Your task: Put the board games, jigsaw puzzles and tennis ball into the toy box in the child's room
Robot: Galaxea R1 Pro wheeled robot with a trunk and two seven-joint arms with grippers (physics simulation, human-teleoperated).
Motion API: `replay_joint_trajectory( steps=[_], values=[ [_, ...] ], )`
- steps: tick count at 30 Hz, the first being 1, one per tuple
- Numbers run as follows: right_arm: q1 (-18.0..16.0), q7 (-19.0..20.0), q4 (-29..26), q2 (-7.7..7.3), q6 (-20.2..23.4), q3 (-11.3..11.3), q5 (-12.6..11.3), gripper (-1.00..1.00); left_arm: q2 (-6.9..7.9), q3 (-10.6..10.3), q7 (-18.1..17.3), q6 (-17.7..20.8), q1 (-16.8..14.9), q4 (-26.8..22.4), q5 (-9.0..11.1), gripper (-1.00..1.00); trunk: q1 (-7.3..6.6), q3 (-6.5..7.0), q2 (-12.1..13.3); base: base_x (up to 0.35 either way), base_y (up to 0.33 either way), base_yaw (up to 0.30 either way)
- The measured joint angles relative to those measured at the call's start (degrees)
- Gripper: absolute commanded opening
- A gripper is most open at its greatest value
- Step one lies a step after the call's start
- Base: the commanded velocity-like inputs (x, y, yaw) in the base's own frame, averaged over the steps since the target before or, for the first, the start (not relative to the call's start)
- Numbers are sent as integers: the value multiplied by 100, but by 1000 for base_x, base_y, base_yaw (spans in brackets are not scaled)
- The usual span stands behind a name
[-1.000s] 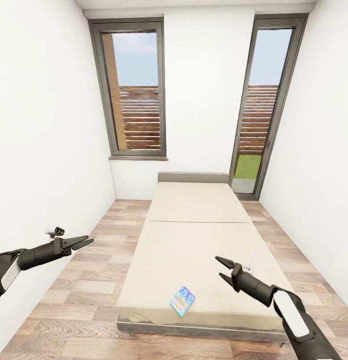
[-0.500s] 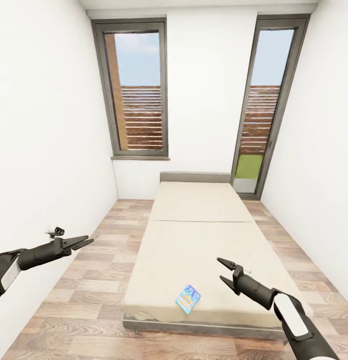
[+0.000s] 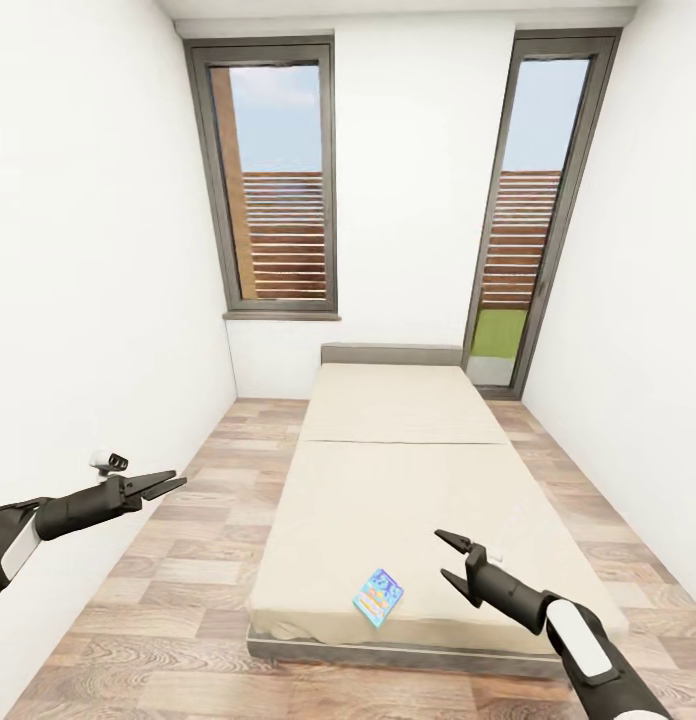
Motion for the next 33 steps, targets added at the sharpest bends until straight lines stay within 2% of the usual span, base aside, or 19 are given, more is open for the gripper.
replay_joint_trajectory(
  steps=[5,14,25,33],
  values=[
    [-7,0,24,7,-1,0,-1,100,6,4,0,21,0,0,0,100,0,0,0,0,0,0],
    [-15,0,30,-3,10,0,5,100,9,10,0,84,0,0,0,100,198,-162,-360,0,0,0],
    [-54,-1,36,-56,57,0,0,100,43,15,0,349,0,0,-2,100,440,-360,-803,0,0,0],
    [-98,14,53,-65,232,-5,-10,100,75,19,0,456,-3,0,-7,100,440,-361,-805,0,0,0]
  ],
)
